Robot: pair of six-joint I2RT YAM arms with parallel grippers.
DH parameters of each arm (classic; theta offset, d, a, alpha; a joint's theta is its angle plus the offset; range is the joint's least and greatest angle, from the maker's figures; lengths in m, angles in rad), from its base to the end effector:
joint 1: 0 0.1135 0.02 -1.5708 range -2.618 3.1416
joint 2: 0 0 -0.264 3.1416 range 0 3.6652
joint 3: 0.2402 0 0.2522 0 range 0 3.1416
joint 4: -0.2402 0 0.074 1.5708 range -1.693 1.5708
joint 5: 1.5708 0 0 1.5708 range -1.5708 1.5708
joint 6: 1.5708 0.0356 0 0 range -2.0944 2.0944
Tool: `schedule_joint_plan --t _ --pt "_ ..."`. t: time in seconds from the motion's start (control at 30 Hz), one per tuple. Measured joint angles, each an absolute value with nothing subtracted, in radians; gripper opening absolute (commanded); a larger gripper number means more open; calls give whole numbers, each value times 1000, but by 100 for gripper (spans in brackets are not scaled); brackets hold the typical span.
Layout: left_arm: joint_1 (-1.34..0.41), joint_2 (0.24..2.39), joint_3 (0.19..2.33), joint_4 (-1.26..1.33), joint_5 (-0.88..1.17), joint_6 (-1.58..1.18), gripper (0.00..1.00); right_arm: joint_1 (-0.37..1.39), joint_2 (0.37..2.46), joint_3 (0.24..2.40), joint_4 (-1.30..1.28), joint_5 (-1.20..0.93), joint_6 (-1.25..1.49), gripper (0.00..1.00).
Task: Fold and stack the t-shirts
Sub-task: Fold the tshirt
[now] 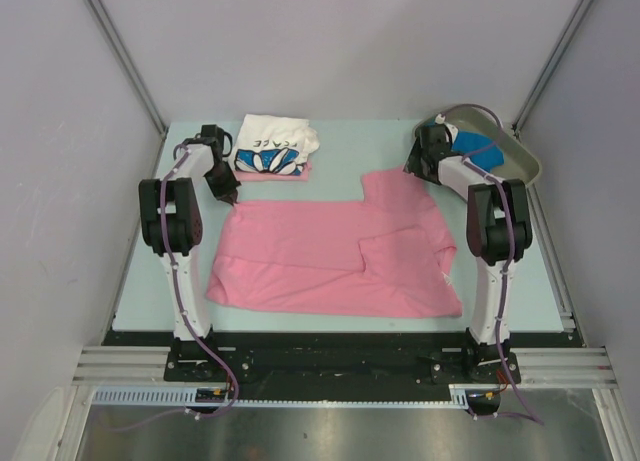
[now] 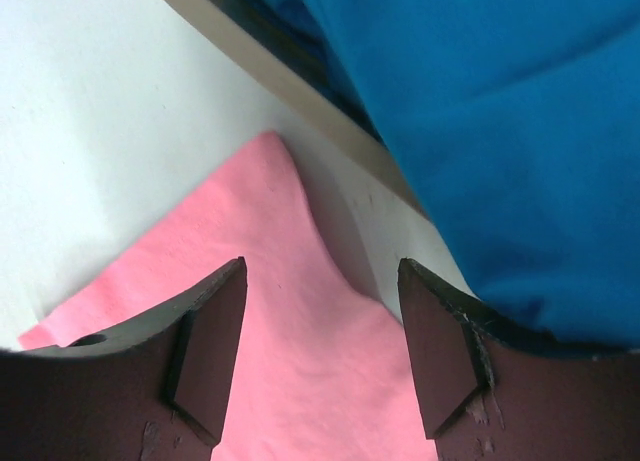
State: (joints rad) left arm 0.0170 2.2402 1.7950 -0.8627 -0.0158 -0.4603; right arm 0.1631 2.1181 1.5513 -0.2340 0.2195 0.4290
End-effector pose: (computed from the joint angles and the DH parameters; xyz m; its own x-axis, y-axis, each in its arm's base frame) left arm 0.4591 0.0084 0.1634 -0.8556 -0.4588 -0.2396 -0.4478 0.8883 -0.1018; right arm 0.4669 0.0690 0.1800 -0.6479 0.3048 -0.6981 0.2866 0.9467 0.1474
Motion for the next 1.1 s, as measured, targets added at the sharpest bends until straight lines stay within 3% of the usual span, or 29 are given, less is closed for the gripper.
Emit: schedule_joint_plan --t 0.4,0.6,0.87,1.03,1.1 --pt "17 2236 1790 -858 -10 -459 4 163 2260 1715 -238 175 430 59" --pt "17 2235 1787 -858 7 -459 4 164 2285 1744 -242 155 436 40" --pt "17 2234 1785 -858 15 -459 4 163 2300 1758 -245 149 432 25" --pt "17 2231 1779 -855 20 -459 3 163 2302 1758 -245 148 432 3" --pt "17 2230 1778 -854 22 -459 2 163 2304 1758 -244 149 430 0"
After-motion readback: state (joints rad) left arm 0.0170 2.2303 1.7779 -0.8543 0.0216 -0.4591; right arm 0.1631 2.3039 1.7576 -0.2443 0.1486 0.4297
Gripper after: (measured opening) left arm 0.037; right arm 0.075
